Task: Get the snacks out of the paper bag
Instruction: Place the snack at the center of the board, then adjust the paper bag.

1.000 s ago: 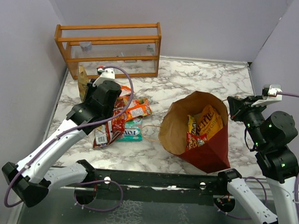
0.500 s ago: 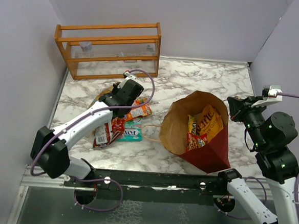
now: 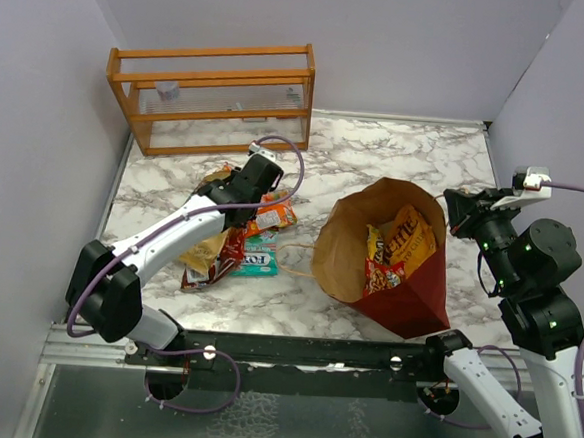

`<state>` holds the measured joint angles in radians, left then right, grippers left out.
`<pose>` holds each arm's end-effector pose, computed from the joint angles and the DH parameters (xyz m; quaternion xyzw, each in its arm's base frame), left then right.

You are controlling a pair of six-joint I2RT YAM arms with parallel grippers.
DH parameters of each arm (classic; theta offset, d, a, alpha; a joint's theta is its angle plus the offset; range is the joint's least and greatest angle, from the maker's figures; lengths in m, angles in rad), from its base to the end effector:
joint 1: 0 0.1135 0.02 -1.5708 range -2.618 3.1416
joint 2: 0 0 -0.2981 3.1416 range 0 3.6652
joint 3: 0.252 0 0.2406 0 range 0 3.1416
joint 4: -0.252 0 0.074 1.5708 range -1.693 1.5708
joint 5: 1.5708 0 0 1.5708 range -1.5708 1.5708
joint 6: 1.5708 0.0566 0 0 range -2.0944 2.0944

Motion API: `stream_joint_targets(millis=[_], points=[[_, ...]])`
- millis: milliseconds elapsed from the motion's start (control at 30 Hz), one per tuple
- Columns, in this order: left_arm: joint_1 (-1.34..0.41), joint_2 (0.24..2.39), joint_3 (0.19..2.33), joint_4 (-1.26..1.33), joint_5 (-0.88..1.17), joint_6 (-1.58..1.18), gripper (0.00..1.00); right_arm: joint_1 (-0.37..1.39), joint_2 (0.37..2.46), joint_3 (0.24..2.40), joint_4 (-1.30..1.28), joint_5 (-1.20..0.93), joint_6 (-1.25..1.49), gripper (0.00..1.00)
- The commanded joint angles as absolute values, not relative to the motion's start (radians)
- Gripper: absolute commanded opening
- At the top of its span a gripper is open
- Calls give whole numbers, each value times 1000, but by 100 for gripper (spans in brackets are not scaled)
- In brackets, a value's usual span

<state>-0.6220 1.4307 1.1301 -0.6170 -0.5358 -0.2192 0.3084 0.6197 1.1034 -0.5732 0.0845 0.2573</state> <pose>0.2552 -0.1474 0.2996 0.0995 0.9119 0.1025 0.3848 0.0830 0.0214 0.4364 0.0097 0.7379 0.1582 0.6561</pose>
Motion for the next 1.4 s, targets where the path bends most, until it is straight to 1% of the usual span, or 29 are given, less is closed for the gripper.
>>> stream_joint_targets(millis=[0,100,167,233,300,400,533,733,867,1033,1100,1200,1300,1367], points=[[-620,1377,1183,-619,-438,-244,41,310,619,1109,-505,88,253,2],[-620,1327,1208,-627,-353,-242,62,310,622,1109,-502,89,252,2],[-620,1283,1218,-622,-302,-248,73,310,621,1109,-500,89,253,2],[-620,1238,1219,-604,-232,-257,80,310,623,1109,-499,90,253,2],[-620,1193,1203,-573,-140,-274,84,310,624,1111,-496,88,253,2],[-620,1125,1146,-497,44,-313,87,310,627,1111,-492,84,252,2],[-620,1046,1026,-358,254,-419,88,310,631,1112,-491,76,255,2],[-620,980,881,-292,325,-570,88,310,628,1102,-485,68,263,2],[-620,940,784,-223,412,-659,88,310,628,1094,-483,63,267,2],[-622,932,712,-149,497,-740,81,310,629,1086,-476,58,273,2],[-623,941,713,-152,506,-742,73,310,630,1087,-475,54,274,2],[-623,943,733,-151,493,-743,56,310,630,1086,-475,53,276,2],[-623,955,751,-92,504,-774,28,310,630,1088,-477,51,279,2],[-624,980,774,-39,515,-790,12,310,630,1088,-472,53,280,2]])
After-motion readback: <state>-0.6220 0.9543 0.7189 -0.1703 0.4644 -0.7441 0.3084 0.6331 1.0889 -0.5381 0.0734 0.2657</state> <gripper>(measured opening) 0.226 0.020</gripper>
